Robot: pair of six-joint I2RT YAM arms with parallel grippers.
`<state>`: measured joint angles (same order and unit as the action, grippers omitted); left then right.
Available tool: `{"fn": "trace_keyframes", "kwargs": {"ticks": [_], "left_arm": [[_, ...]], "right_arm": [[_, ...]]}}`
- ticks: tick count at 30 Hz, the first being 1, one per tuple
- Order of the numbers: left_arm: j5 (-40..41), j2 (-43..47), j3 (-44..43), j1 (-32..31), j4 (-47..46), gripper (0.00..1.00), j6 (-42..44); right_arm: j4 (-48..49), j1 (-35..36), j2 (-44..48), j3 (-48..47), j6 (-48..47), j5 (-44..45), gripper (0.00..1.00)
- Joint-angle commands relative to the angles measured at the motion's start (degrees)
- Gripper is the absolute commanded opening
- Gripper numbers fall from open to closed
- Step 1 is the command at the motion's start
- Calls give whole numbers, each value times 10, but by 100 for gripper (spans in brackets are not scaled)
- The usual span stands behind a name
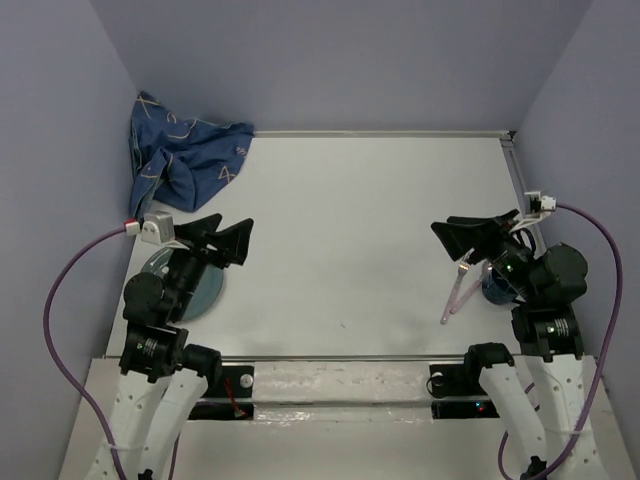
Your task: Set the dinner table for one person
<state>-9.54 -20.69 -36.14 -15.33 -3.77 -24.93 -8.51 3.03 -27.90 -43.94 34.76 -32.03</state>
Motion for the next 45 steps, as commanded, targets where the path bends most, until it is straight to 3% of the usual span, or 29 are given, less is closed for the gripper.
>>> {"fn": "trace_keyframes", "kwargs": {"ticks": [1, 5, 10, 12, 15, 20, 26, 32, 37, 38, 41, 42, 44, 45], "left_arm": [[26, -57, -9, 0, -91, 99, -54], [107, -133, -16, 0, -128, 99, -103], [251, -247, 0, 0, -165, 98, -169], [311, -315, -10, 0, -177, 87, -173], [379, -390, -50, 5, -183, 81, -159], [364, -570, -146, 61, -168, 80, -149], [384, -777, -318, 96, -93, 80, -75], [314, -950, -479, 123, -13, 80, -22], [255, -1096, -692, 123, 88, 83, 23], [257, -1123, -774, 123, 144, 83, 29], [257, -1220, -905, 123, 233, 83, 30], [255, -1260, -982, 123, 280, 82, 29], [244, -1302, -1057, 123, 344, 78, 30], [237, -1322, -1132, 123, 364, 70, 30]], "right_arm": [[36, -3, 2, 18, 17, -19, 66], [41, -3, -6, 26, 21, -14, 56], [71, -3, -43, 46, 44, -52, 58], [109, -3, -72, 61, 45, -92, 58], [149, 4, -107, 82, 47, -95, 59], [171, 57, -151, 83, 30, -71, 60], [177, 135, -187, 83, 2, -24, 61], [184, 142, -207, 82, -21, -22, 61], [229, 148, -247, 97, -8, -53, 60], [247, 154, -257, 102, -3, -58, 60], [257, 172, -283, 105, -1, -60, 60], [258, 172, -287, 105, -3, -58, 60], [260, 177, -291, 105, -4, -54, 60], [264, 177, -291, 105, -4, -51, 60]]}}
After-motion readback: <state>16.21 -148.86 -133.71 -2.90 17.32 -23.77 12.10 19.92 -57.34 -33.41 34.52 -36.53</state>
